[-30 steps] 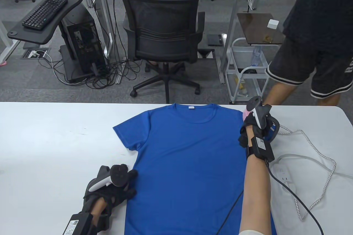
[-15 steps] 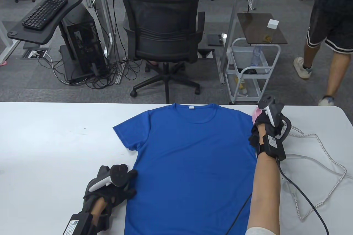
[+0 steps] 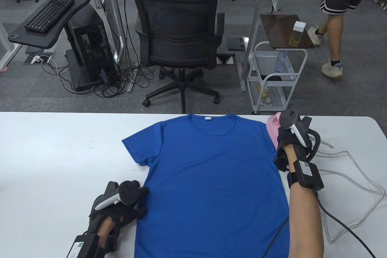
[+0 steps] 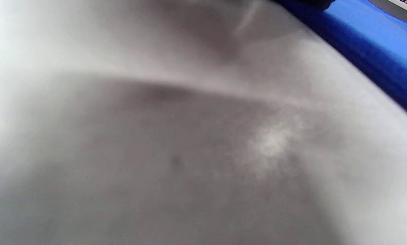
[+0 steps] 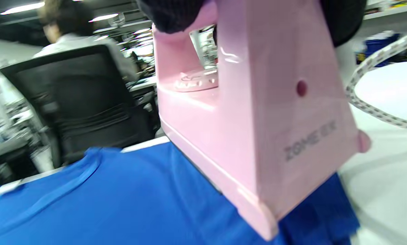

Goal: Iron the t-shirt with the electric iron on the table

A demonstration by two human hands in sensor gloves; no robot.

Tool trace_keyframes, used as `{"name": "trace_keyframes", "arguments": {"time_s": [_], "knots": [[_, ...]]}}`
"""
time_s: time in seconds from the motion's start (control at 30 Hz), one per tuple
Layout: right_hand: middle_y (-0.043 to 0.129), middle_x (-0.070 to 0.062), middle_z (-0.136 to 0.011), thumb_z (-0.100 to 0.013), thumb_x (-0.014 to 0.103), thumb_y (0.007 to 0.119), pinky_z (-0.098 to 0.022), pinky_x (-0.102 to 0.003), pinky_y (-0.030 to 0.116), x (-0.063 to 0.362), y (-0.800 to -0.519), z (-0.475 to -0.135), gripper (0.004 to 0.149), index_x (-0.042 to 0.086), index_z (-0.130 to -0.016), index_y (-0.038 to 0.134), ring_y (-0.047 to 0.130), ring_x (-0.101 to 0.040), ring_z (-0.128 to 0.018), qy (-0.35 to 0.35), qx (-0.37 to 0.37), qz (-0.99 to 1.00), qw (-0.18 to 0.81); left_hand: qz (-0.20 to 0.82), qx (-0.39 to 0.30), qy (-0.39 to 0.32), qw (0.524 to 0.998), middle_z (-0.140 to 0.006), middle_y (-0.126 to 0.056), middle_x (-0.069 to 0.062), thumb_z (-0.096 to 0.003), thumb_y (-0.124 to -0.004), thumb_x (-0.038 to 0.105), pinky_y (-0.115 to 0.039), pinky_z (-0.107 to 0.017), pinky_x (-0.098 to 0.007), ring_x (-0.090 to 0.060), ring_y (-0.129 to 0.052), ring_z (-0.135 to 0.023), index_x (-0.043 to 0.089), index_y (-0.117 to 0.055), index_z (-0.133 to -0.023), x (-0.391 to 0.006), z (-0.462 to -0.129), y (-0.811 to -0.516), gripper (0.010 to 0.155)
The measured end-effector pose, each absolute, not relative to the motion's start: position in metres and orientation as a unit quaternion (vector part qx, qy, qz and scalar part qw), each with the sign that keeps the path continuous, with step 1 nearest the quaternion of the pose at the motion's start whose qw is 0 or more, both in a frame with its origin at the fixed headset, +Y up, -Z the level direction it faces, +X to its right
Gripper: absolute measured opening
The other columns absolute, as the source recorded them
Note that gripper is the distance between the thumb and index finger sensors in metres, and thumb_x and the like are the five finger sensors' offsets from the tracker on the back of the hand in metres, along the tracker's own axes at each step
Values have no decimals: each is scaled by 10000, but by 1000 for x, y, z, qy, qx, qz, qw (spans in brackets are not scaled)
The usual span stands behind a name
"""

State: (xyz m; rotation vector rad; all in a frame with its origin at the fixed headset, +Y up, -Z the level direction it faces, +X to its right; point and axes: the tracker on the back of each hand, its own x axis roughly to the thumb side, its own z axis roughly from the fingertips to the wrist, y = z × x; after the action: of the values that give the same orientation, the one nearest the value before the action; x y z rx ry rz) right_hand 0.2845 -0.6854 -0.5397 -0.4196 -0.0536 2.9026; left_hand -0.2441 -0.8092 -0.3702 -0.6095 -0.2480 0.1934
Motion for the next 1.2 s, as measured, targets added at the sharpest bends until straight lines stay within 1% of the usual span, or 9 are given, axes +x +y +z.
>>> {"name": "trace_keyframes", "arguments": {"time_s": [0.1, 0.17, 0.2, 0.23, 0.6, 0.87, 0.93, 1.07, 1.2], "knots": [[788, -235, -934, -462, 248, 751, -537, -553, 781, 270, -701, -532, 646, 296, -1064, 521, 922, -415, -713, 5, -131, 986, 102, 90, -298, -122, 942, -1136, -52, -13, -475, -625, 555, -183, -732, -542, -342, -43, -1045, 382, -193, -1070, -245, -370, -809, 755], [795, -228, -933, -453, 246, 764, -537, -554, 783, 268, -713, -530, 647, 310, -1056, 538, 927, -413, -715, 25, -136, 985, 106, 87, -297, -121, 943, -1138, -59, -11, -476, -626, 554, -192, -733, -544, -341, -50, -1049, 379, -196, -1070, -245, -370, -809, 754], [779, -213, -942, -451, 251, 759, -549, -550, 775, 269, -717, -528, 656, 321, -1055, 513, 915, -404, -728, 24, -151, 983, 103, 85, -297, -121, 943, -1138, -60, -10, -476, -626, 553, -195, -733, -545, -340, -55, -1050, 377, -196, -1070, -246, -370, -809, 754], [801, -221, -929, -445, 247, 769, -534, -551, 786, 271, -717, -527, 650, 312, -1051, 541, 931, -411, -709, -6, -151, 983, 108, 86, -297, -120, 943, -1139, -60, -11, -477, -626, 553, -195, -732, -546, -340, -54, -1050, 376, -197, -1070, -246, -370, -809, 754], [810, -194, -944, -431, 245, 775, -556, -546, 790, 307, -717, -535, 639, 368, -1023, 569, 939, -404, -731, -7, -248, 965, 85, 88, -301, -119, 942, -1136, -58, -9, -477, -629, 550, -191, -731, -548, -339, -49, -1047, 376, -194, -1069, -246, -369, -808, 755], [793, -211, -947, -444, 236, 761, -558, -555, 781, 327, -716, -547, 647, 340, -1043, 541, 926, -413, -736, -14, -286, 956, 60, 95, -298, -122, 942, -1138, -71, -1, -473, -645, 546, -196, -732, -537, -327, -57, -1051, 374, -213, -1068, -249, -368, -808, 756], [798, -219, -941, -444, 230, 760, -559, -559, 772, 325, -709, -549, 638, 331, -1042, 564, 925, -418, -727, -26, -274, 960, 56, 93, -295, -123, 943, -1140, -77, 3, -471, -647, 547, -201, -735, -532, -321, -64, -1053, 375, -217, -1068, -250, -368, -808, 756], [791, -219, -944, -450, 236, 750, -559, -553, 774, 306, -692, -552, 637, 328, -1047, 548, 922, -411, -729, -59, -218, 972, 59, 92, -299, -122, 942, -1139, -84, 10, -469, -656, 548, -211, -736, -524, -315, -71, -1053, 382, -222, -1066, -250, -369, -807, 757], [797, -222, -937, -447, 237, 745, -548, -553, 781, 286, -700, -558, 637, 318, -1048, 549, 929, -413, -719, -50, -175, 978, 100, 93, -299, -121, 942, -1139, -82, 8, -469, -658, 546, -209, -736, -527, -317, -69, -1054, 378, -221, -1067, -250, -369, -808, 759]]}}
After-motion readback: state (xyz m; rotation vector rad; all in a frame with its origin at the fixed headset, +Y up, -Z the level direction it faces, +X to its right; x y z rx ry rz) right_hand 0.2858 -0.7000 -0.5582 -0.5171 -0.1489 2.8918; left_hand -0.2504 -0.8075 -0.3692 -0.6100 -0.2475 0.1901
